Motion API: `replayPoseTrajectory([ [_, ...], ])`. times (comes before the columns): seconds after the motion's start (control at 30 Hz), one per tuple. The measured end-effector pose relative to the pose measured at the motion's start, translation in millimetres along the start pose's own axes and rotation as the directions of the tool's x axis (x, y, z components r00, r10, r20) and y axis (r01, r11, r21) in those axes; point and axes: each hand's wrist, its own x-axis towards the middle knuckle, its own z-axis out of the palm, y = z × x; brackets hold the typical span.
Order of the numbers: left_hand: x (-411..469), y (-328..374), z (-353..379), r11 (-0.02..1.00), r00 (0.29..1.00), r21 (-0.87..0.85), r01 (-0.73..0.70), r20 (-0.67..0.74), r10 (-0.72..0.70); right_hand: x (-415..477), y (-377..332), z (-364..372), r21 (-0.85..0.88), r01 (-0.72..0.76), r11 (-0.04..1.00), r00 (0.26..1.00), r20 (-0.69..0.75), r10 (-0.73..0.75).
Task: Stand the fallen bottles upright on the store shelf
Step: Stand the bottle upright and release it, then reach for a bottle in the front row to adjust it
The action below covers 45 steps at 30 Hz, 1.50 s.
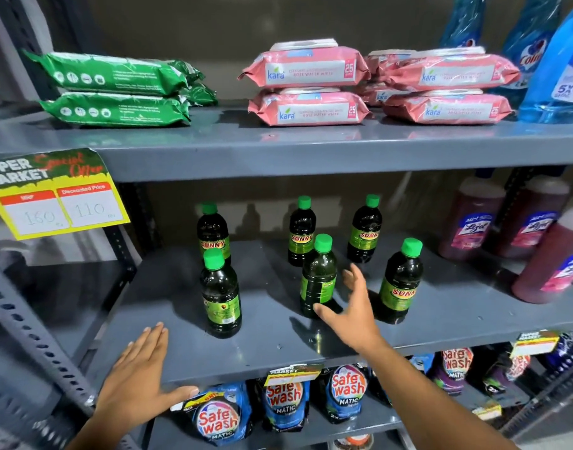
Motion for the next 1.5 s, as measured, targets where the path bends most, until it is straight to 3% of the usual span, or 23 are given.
replayPoseTrajectory([
  [0.1,-1,0,0,1.000,1.000,-0.021,0.001,0.003,-0.001,21,1,14,0.026,-0.055,0.998,0.997,0.057,0.053],
  [0.2,-1,-1,2,0.999,1.000,-0.034,0.002,0.003,-0.002,22,0,26,-0.049,-0.061,0.997,0.995,-0.076,0.058],
  [0.3,-1,-1,2,1.000,1.000,-0.026,0.003,0.019,-0.002,20,-3,35,-0.110,0.018,0.994,0.986,-0.163,-0.036],
  [0.43,-1,-1,3,1.000,1.000,-0.017,0.002,0.004,-0.002,21,15,28,-0.056,-0.010,0.998,1.000,-0.006,0.010],
  [0.5,-1,-1,4,1.000,1.000,-0.007,-0.009,0.012,0.009,22,17,26,-0.075,-0.055,0.996,0.998,-0.014,0.054],
  [0.6,0,-3,7,1.000,1.000,-0.014,-0.008,-0.004,0.008,20,4,33,-0.118,-0.011,0.993,0.998,-0.058,0.004],
  [0.77,0,-3,7,1.000,1.000,-0.005,-0.011,-0.006,0.011,16,12,31,-0.002,-0.040,0.999,0.997,0.063,0.040],
  [0.93,1,-4,5,1.000,1.000,0.019,-0.003,0.021,0.002,9,4,37,-0.138,-0.052,0.989,0.999,-0.021,0.050],
  [1.27,1,-3,6,0.999,0.999,0.050,-0.003,0.033,0.002,-18,1,37,-0.147,-0.031,0.989,0.996,-0.092,0.018],
  [1.33,1,-3,6,0.999,0.999,0.040,-0.005,0.037,0.003,-30,-4,39,-0.131,-0.048,0.990,0.985,-0.173,0.025],
  [1.4,0,-4,4,1.000,0.999,0.025,-0.005,0.039,0.004,-49,-12,46,-0.207,0.053,0.977,0.939,-0.322,-0.120],
  [1.43,0,-3,3,1.000,0.999,0.020,-0.006,0.044,0.005,-58,-16,50,-0.250,0.161,0.955,0.915,-0.325,-0.240],
  [1.5,2,-6,-1,1.000,0.998,0.004,-0.004,0.068,0.004,-66,-28,64,-0.229,0.331,0.915,0.918,-0.146,-0.368],
])
